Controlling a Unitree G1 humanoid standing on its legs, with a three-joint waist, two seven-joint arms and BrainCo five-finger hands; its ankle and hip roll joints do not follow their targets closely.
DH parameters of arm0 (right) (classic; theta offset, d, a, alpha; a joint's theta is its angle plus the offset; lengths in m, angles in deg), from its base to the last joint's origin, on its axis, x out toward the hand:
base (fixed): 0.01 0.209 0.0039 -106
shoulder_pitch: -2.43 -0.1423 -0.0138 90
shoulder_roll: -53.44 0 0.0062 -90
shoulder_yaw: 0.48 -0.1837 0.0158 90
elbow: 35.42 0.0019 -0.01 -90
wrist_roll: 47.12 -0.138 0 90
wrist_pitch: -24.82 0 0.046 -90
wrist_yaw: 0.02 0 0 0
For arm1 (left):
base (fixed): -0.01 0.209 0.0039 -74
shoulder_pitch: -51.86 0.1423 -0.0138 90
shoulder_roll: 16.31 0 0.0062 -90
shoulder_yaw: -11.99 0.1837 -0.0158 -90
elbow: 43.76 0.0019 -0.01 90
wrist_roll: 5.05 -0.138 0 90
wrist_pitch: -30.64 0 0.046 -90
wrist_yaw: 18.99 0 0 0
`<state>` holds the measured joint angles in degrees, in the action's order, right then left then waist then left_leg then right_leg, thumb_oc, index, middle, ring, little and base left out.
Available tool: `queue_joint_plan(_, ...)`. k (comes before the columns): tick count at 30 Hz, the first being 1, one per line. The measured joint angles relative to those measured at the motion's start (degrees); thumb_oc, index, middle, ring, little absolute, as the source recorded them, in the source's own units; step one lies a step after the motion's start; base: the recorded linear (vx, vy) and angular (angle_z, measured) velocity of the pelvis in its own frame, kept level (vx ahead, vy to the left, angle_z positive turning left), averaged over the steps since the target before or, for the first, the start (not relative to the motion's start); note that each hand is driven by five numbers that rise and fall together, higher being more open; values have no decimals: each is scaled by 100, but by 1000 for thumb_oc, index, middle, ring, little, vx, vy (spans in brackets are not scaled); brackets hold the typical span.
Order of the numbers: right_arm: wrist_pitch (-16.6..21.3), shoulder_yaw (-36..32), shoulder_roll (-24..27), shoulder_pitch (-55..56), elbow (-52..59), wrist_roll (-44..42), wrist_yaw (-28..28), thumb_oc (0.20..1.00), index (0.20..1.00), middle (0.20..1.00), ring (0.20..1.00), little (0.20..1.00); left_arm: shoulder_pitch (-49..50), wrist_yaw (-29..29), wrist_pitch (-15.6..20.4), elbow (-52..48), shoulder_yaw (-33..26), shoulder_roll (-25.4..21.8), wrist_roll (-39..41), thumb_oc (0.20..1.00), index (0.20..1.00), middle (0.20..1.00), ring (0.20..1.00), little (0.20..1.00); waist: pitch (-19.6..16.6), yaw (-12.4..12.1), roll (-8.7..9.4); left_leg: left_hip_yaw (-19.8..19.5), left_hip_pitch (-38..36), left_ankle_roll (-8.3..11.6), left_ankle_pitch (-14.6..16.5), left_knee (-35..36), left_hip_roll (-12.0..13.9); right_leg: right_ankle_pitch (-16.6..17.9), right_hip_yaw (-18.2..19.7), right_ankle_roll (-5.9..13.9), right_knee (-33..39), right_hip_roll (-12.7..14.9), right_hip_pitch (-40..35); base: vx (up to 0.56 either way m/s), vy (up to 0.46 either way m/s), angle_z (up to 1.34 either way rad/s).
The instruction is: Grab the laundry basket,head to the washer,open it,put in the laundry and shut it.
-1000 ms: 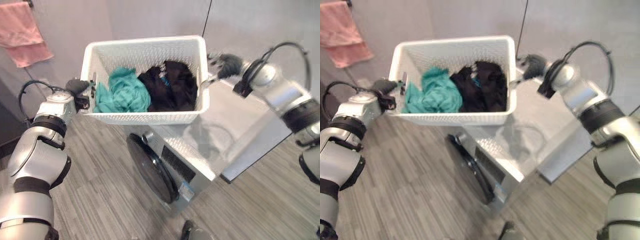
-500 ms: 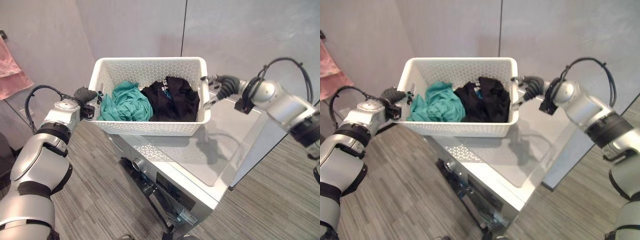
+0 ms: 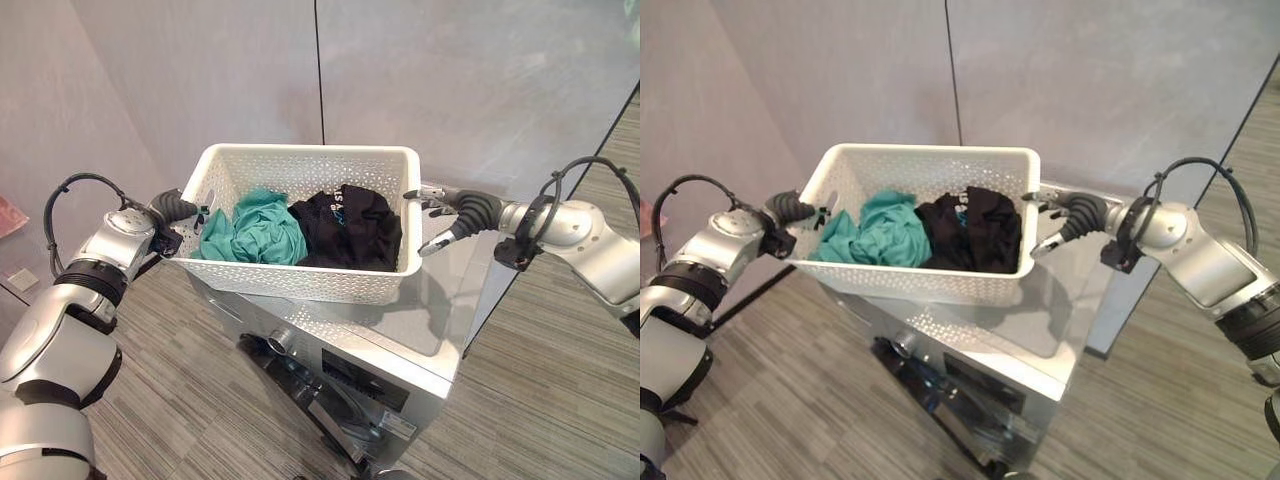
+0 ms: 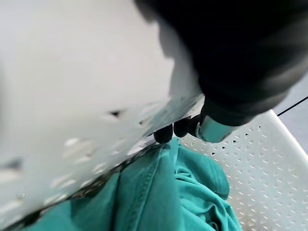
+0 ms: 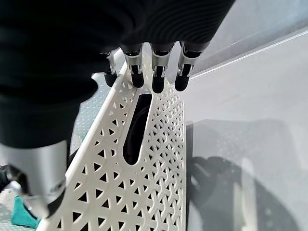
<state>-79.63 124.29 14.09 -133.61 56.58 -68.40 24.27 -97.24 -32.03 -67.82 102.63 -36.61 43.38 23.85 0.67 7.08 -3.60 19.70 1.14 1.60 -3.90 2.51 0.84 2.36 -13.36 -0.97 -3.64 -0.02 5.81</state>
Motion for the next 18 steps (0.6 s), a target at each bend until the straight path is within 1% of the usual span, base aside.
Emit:
queue_joint_plan(2, -62, 11, 99, 1, 163, -9, 132, 1000, 1000, 1000, 1000, 1000, 3, -109, 0, 51, 8, -18, -212, 200, 200, 200, 200, 200, -8, -1, -3, 15, -8, 2, -2, 50, -11, 11, 10, 17, 26, 0, 14, -5, -2, -3)
queue_joint_plan(5, -177, 88, 99, 2, 223, -61, 244, 1000, 1000, 1000, 1000, 1000, 22, -138, -4, 80, 32, -10, -532, 203, 203, 203, 203, 203, -38, -22, -24, 31, 1, 12, -10, 77, -16, 27, 13, 36, 72, -2, 6, -2, -11, 0)
queue_joint_plan(6, -177, 90, 98, 2, 228, -127, 326, 1000, 1000, 1000, 1000, 1000, 43, -142, -8, 101, 31, -12, -537, 347, 347, 347, 347, 347, -38, -22, -25, 33, 4, 12, -10, 80, -17, 27, 13, 36, 80, -4, 8, -8, -45, 0)
queue_joint_plan(8, -210, 196, 147, -10, 297, -157, 347, 1000, 1000, 1000, 1000, 1000, 81, -103, -14, 92, -6, 7, -662, 526, 526, 526, 526, 526, -62, -35, -4, 34, 7, 12, -10, 86, -14, 27, 11, 34, 92, -12, 6, -14, -37, 0)
queue_joint_plan(9, -211, 238, 182, -17, 337, -158, 347, 1000, 1000, 1000, 1000, 1000, 88, -94, -14, 92, -6, 10, -691, 667, 667, 667, 667, 667, -92, -41, -1, 34, 10, 12, -10, 92, -14, 27, 11, 34, 96, -15, 7, -14, -32, 0)
queue_joint_plan(10, -211, 303, 299, -4, 426, -287, 355, 1000, 1000, 1000, 1000, 1000, 122, -5, -3, 50, -27, 25, -689, 1000, 1000, 1000, 1000, 1000, -179, -39, 20, 34, 8, 6, -14, 117, -13, 28, 11, 34, 96, -23, 6, -9, -33, 0)
queue_joint_plan(13, -212, 350, 431, 3, 480, -391, 458, 1000, 1000, 1000, 1000, 1000, 188, 125, 82, -34, -69, 73, -715, 1000, 1000, 1000, 1000, 1000, -260, -35, 51, 45, -7, -11, -32, 166, -21, 28, 15, 35, 124, -25, 10, 0, 0, 0)
queue_joint_plan(15, -212, 350, 628, 44, 673, -393, 505, 1000, 1000, 1000, 1000, 1000, 188, 225, 89, -140, -71, 108, -762, 1000, 1000, 1000, 1000, 1000, -270, -35, 66, 42, -7, -5, -27, 168, -31, 26, 15, 38, 144, -18, 8, 0, 0, 0)
queue_joint_plan(18, -208, 284, 679, 243, 707, -516, 596, 1000, 1000, 1000, 1000, 1000, 212, 357, 202, -298, -70, 140, -936, 1000, 1000, 1000, 1000, 1000, -312, -23, 128, 43, -6, 8, -17, 170, -34, 23, 19, 40, 141, -15, 12, 0, 0, 0)
